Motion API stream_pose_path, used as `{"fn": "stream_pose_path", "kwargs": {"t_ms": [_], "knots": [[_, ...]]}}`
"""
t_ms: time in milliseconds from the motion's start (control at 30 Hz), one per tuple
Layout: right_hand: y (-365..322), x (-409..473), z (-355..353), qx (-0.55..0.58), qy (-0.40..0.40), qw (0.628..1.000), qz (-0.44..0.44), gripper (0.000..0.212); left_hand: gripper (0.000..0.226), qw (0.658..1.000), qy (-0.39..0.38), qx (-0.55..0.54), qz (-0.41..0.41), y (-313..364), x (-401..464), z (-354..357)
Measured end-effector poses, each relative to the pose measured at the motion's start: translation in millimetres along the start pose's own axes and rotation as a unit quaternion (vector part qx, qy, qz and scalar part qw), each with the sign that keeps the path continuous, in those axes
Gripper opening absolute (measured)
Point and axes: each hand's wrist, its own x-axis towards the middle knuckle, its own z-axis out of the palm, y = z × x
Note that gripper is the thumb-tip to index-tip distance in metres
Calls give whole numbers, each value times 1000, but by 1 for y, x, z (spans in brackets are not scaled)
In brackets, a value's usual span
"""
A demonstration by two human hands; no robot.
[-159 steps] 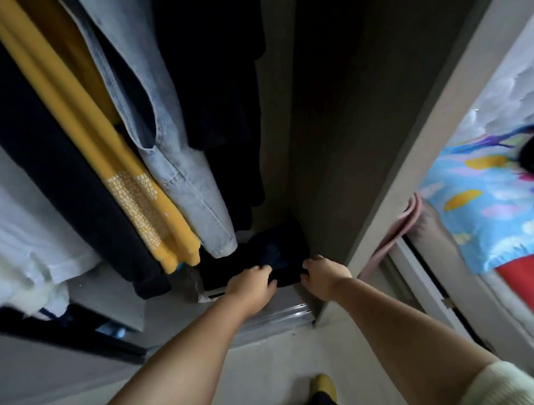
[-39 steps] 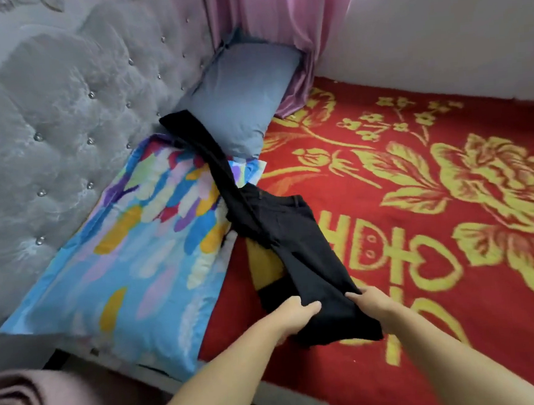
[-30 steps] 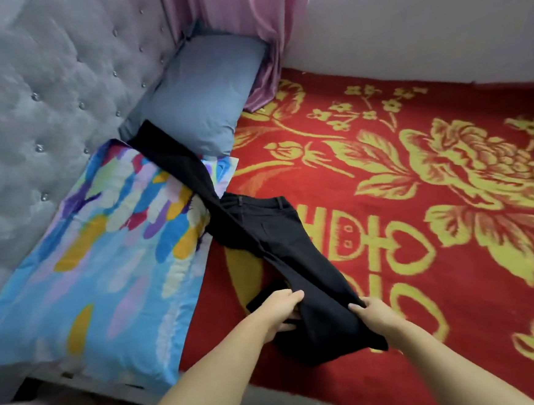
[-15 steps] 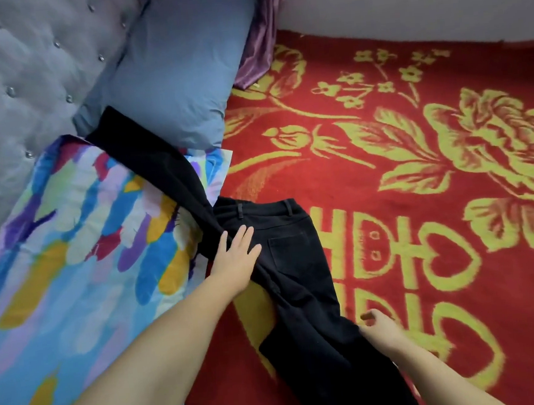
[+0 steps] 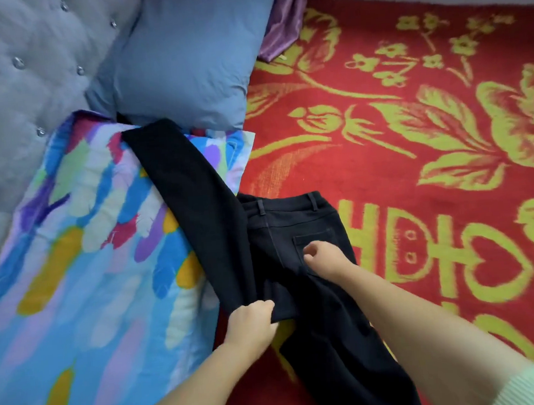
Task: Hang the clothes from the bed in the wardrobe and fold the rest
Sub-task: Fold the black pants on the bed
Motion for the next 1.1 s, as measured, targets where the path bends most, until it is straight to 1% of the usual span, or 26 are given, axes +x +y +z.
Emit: {"fn": "stream_pose_path", "kwargs": {"t_ms": [67, 133, 167, 200, 233, 300, 367, 433, 500, 567, 633, 733, 800, 867, 933, 1000, 1067, 1100], "knots": [[-24, 17, 12, -13, 6, 1000, -10, 47, 34, 998, 12, -57, -9, 6, -10, 11], [-45, 29, 33, -35, 0, 999, 13, 65, 34, 996, 25, -85, -7, 9, -16, 19], [-52, 34, 46, -57, 4, 998, 34, 69, 33, 995, 32, -90, -3, 7, -17, 22], [-54, 35, 54, -83, 19, 995, 53, 66, 31, 995, 37, -92, 6, 6, -18, 24], [-55, 36, 60, -103, 36, 992, 60, 59, 30, 995, 39, -90, 15, 4, -18, 25], [-54, 39, 61, -108, 74, 991, 39, 39, 31, 996, 35, -76, 31, -3, -19, 25], [-47, 38, 51, -69, 119, 991, 6, 33, 35, 998, 26, -46, 36, -11, -21, 23], [-40, 32, 28, 8, 183, 983, -8, 33, 37, 999, 16, -35, 31, -16, -24, 23], [-33, 20, -5, 97, 247, 964, -1, 32, 35, 999, 20, -45, 20, -12, -31, 19], [-26, 4, -44, 184, 297, 937, 19, 33, 29, 996, 55, -75, 4, 1, -36, 7], [-18, -17, -79, 271, 339, 900, 52, 35, 22, 989, 99, -108, -5, 21, -37, -10], [2, -51, -126, 359, 390, 843, 90, 39, 15, 981, 136, -138, -6, 57, -35, -28], [19, -77, -151, 405, 390, 821, 100, 37, 21, 979, 142, -144, -8, 80, -30, -31], [46, -107, -179, 432, 399, 804, 94, 33, 31, 976, 157, -149, 11, 113, -29, -31], [74, -137, -202, 462, 404, 786, 70, 29, 40, 968, 192, -159, 30, 145, -34, -25], [94, -165, -221, 496, 406, 767, 39, 24, 51, 960, 217, -177, 33, 171, -42, -15], [119, -194, -240, 510, 420, 750, 16, 28, 58, 956, 222, -187, 38, 207, -53, -2], [135, -211, -251, 516, 430, 741, 4, 29, 58, 954, 221, -200, 32, 232, -60, 3]]}}
